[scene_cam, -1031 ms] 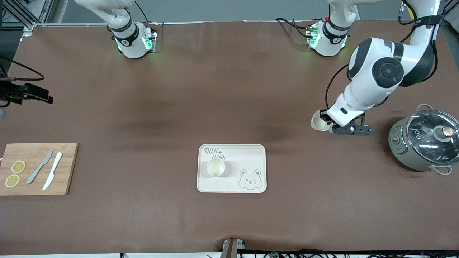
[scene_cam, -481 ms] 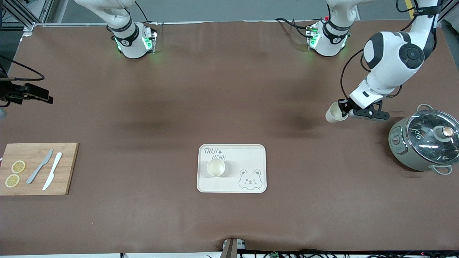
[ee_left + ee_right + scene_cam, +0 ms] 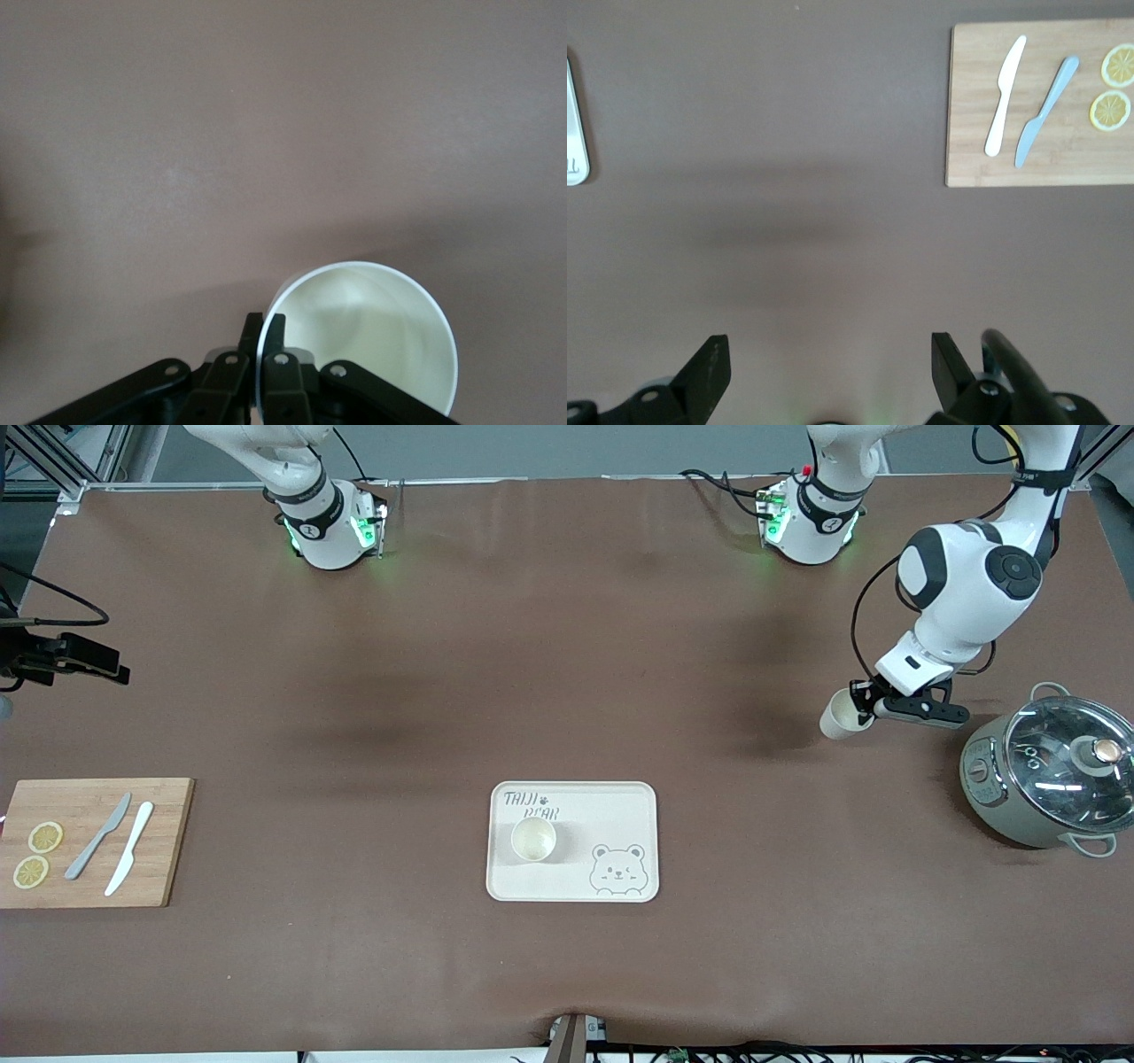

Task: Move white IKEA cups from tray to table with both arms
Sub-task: 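Raise the left gripper away while the right gripper reaches the tray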

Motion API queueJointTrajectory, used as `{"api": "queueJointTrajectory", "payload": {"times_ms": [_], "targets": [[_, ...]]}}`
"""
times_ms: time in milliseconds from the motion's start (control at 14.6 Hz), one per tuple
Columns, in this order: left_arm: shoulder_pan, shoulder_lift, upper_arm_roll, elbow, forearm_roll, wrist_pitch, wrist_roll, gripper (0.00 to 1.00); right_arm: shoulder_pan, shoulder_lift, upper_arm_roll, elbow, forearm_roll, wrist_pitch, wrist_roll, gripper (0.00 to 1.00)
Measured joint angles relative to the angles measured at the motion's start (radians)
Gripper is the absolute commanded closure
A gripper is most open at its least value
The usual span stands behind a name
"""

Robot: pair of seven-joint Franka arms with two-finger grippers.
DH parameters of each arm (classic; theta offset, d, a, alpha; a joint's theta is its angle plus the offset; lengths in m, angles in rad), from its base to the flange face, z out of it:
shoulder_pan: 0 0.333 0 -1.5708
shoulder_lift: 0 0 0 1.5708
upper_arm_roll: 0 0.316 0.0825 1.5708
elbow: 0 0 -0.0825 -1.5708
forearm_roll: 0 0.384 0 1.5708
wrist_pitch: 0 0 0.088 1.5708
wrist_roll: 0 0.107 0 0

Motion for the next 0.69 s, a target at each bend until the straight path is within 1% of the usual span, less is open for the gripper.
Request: {"api": "queueJointTrajectory", "payload": {"times_ms": [137, 344, 550, 687], "targets": [[0.000, 0.053, -0.001, -0.001, 0.000, 0.068, 0.001, 1.00, 0.015, 0.000, 0.005, 0.001, 0.056, 0.046, 0.015, 0.00], [0.000, 0.132, -0.003, 0.000, 0.000, 0.160, 0.001, 1.00, 0.065, 0.022, 0.009, 0.006, 0.140, 0.134, 0.104, 0.00], [0.000, 0.182, -0.005, 0.001, 0.000, 0.216, 0.001, 1.00, 0.128, 0.098, 0.011, 0.062, 0.162, 0.166, 0.221, 0.00], [0.000, 0.193, -0.007, 0.004, 0.000, 0.226, 0.001, 1.00, 0.198, 0.153, 0.014, 0.084, 0.165, 0.219, 0.356, 0.00]]}}
